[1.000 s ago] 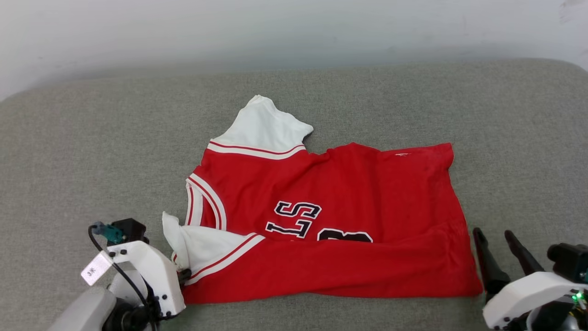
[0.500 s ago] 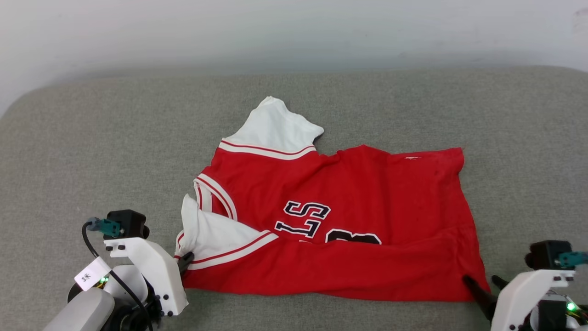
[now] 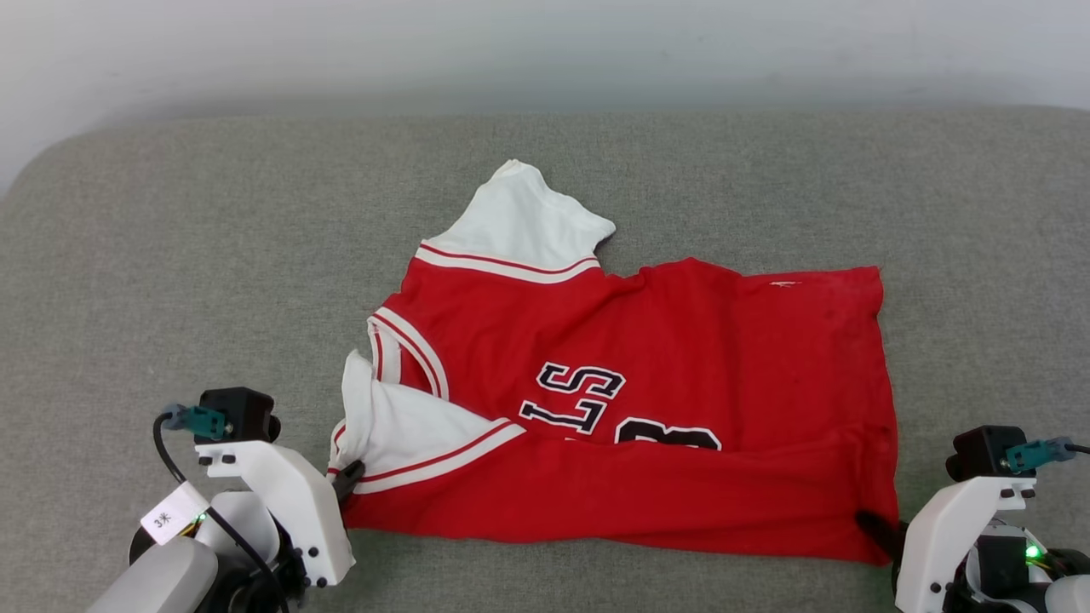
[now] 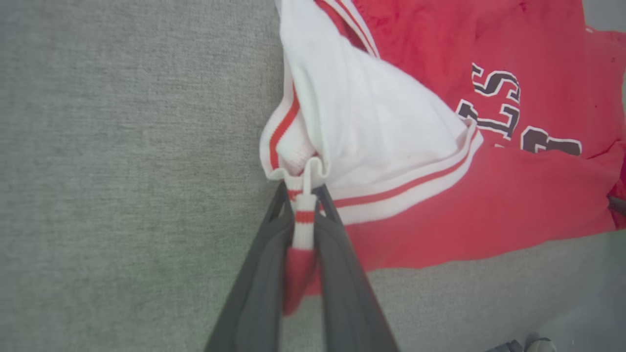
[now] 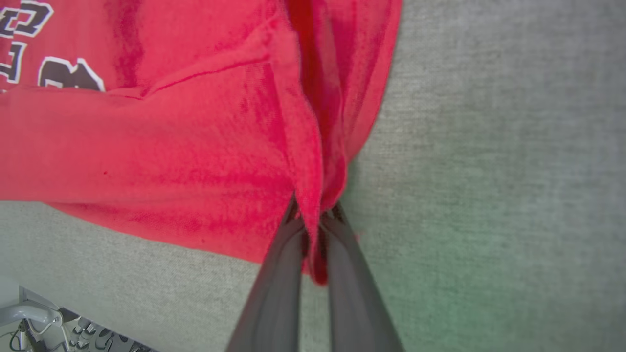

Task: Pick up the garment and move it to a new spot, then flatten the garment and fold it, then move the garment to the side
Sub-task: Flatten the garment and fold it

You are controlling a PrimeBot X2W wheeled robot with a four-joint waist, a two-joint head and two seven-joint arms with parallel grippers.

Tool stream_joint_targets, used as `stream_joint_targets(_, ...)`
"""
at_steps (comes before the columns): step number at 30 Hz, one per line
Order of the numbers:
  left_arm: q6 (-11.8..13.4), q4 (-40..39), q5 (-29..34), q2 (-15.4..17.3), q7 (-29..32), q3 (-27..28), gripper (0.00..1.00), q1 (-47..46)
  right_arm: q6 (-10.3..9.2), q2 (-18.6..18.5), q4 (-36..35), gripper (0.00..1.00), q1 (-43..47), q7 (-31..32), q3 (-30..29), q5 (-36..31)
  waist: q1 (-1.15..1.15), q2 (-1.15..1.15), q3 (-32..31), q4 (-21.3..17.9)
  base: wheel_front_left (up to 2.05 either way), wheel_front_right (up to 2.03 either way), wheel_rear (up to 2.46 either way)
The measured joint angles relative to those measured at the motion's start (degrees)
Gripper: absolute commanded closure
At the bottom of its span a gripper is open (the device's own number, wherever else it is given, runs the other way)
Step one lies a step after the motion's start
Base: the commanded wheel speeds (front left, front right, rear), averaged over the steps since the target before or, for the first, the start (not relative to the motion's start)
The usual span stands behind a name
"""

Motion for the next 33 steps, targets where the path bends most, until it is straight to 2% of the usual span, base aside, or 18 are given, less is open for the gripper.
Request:
stream_joint_targets(8, 0.81, -0.77, 0.14, 0.18, -1.74, 0.11, 1.0, 3.0, 0.02, -1.65, -2.42, 1.0, 0.77, -0.62, 0.73, 0.37, 0.0, 0.0, -3.58, -0.17, 0.0, 0.0, 0.0)
stream_joint_targets(18, 4.49, -4.68, -1.63, 2.19, -1.97, 0.35, 1.0, 12.44, 0.01, -2.1, -9.56, 1.0, 9.73, 2.35, 0.27, 0.46, -0.01, 0.0, -11.19, 0.44, 0.0, 0.0, 0.0)
stream_joint_targets(21, 4.91, -4.93, -2.11, 2.48, -1.97, 0.41, 1.0, 14.07, 0.02, -1.63, -10.51, 1.0, 11.38, 2.81, -0.34, 0.36, -0.01, 0.0, -11.79, 0.82, 0.0, 0.0, 0.0)
stream_joint_targets(25, 4.59, -4.11, -2.58, 1.96, -2.19, -0.16, 1.0, 15.82, 0.02, -0.36, -10.74, 1.0, 13.78, 3.03, -1.58, 0.27, -0.01, 0.0, -12.16, 1.37, 0.0, 0.0, 0.0)
stream_joint_targets(28, 3.86, -1.49, -2.53, 0.24, -3.58, -0.74, 1.0, 15.8, 0.01, 0.79, -9.77, 1.0, 14.66, 2.38, -1.65, -0.14, -0.01, 0.0, -12.03, 1.51, 0.0, 0.0, 0.0)
stream_joint_targets(29, 3.64, -0.26, -2.46, -0.36, -3.82, -0.98, 0.9, 15.59, 0.01, 1.27, -9.38, 0.69, 14.87, 1.71, -1.67, -0.15, -0.01, 0.0, -11.98, 1.55, 0.0, 0.0, 0.0)
stream_joint_targets(30, 3.45, 0.68, -2.26, -0.91, -4.34, -1.16, 0.62, 15.26, 0.01, 1.52, -9.04, 0.25, 15.0, 1.12, -1.59, -0.26, -0.01, 0.0, -11.92, 1.57, 0.0, 0.0, 0.0)
stream_joint_targets(31, 3.09, 1.74, -2.05, -1.49, -4.81, -1.16, 0.35, 14.84, 0.01, 1.67, -8.65, 0.0, 15.0, 0.42, -1.55, -0.34, -0.01, 0.0, -11.86, 1.57, 0.0, 0.0, 0.0)
stream_joint_targets(32, 2.77, 2.82, -2.02, -2.03, -5.16, -1.24, 0.0, 14.39, 0.01, 2.0, -8.28, 0.0, 15.01, -1.03, -1.74, -0.35, -0.01, 0.0, -11.78, 1.57, 0.0, 0.0, 0.0)
stream_joint_targets(33, 2.49, 3.72, -1.85, -2.5, -5.84, -1.26, 0.0, 13.91, 0.01, 2.34, -8.12, 0.0, 15.0, -2.57, -1.93, -0.69, -0.01, 0.0, -11.73, 1.56, 0.0, 0.0, 0.0)
